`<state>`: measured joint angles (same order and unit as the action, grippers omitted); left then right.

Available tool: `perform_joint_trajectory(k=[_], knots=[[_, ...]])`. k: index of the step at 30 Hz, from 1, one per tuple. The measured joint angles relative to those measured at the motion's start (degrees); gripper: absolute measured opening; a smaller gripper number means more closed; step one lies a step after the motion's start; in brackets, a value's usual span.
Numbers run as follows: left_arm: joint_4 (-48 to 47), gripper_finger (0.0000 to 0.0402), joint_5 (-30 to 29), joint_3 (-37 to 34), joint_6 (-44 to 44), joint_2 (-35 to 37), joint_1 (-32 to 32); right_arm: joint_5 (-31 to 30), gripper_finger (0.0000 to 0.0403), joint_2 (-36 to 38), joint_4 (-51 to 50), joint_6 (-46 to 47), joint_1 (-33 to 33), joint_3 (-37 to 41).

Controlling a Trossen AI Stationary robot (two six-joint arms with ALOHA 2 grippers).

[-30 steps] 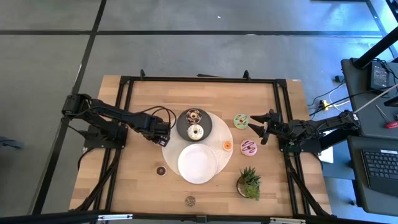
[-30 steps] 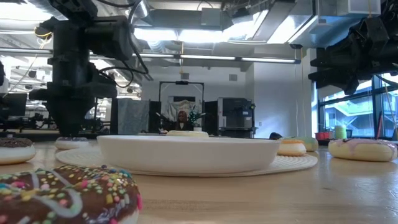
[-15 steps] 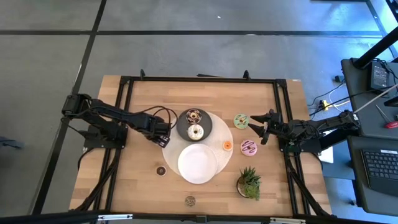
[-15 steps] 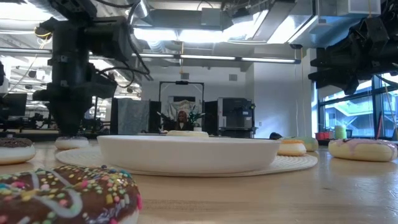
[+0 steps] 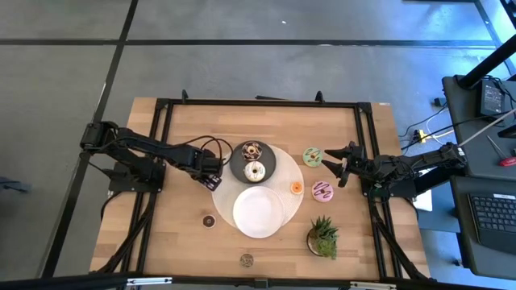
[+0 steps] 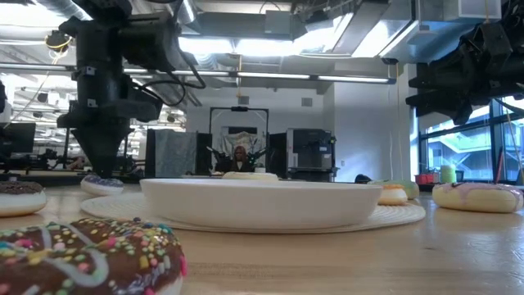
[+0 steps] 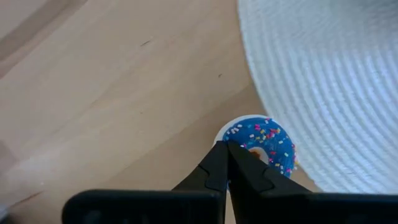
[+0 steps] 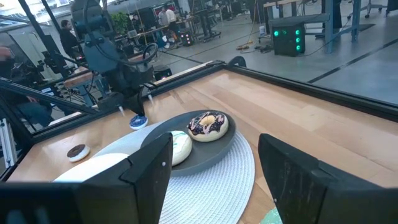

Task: Pick & Place donuts
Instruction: Put the small blue donut on the white plate

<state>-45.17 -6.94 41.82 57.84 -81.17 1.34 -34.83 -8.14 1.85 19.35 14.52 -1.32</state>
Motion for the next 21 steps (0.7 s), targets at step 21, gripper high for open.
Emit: perform_joint_trajectory(k=[21], knots=[[-2.6,0.0002,-1.3,0.1,-0.7,6.6,0.1,0.0,0.0239,0.0,0.0,0.0,0.0,0.0]])
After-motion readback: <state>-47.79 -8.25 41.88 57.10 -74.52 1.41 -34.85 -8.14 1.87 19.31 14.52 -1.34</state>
